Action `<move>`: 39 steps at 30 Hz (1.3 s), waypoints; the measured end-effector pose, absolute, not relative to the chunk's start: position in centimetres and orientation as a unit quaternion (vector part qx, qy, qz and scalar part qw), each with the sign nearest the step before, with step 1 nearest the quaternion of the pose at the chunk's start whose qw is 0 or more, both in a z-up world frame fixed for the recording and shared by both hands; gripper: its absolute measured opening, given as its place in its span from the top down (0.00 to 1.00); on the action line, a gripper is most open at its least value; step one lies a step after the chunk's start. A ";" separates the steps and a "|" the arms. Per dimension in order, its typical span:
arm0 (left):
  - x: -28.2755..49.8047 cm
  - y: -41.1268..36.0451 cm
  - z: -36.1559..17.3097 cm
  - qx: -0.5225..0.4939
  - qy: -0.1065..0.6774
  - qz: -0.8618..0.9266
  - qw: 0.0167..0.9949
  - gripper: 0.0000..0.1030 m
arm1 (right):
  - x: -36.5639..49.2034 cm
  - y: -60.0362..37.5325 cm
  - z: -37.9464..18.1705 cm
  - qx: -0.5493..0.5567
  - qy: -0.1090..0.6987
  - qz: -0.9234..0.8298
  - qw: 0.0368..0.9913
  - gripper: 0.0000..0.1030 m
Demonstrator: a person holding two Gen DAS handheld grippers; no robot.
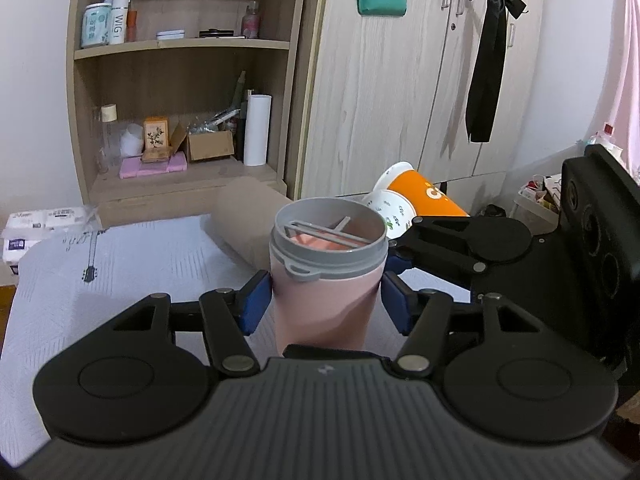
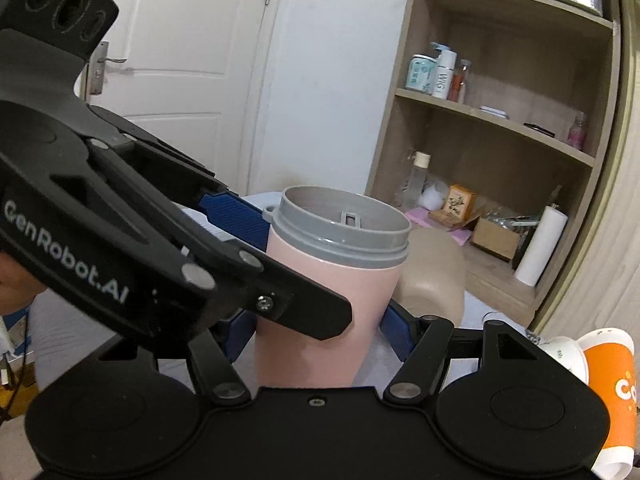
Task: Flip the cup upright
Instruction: 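Lower the upright pink bottle onto the table with the left gripper, then open the left gripper and pull it back from the bottle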
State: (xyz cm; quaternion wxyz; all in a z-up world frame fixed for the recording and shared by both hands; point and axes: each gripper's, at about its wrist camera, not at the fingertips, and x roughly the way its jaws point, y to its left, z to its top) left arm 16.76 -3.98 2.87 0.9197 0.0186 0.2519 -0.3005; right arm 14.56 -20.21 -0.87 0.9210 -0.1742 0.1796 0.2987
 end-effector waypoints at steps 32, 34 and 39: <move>17.4 -4.3 1.7 -0.018 0.262 -0.299 0.917 0.19 | 14.9 -21.2 -1.8 -0.151 0.179 0.270 0.934 0.15; 17.1 -4.3 1.8 -0.014 0.261 -0.300 0.918 0.19 | 14.7 -21.2 -1.8 -0.149 0.180 0.270 0.934 0.15; 16.2 -4.0 2.1 -0.016 0.262 -0.296 0.919 0.19 | 14.2 -21.4 -1.7 -0.147 0.186 0.260 0.936 0.15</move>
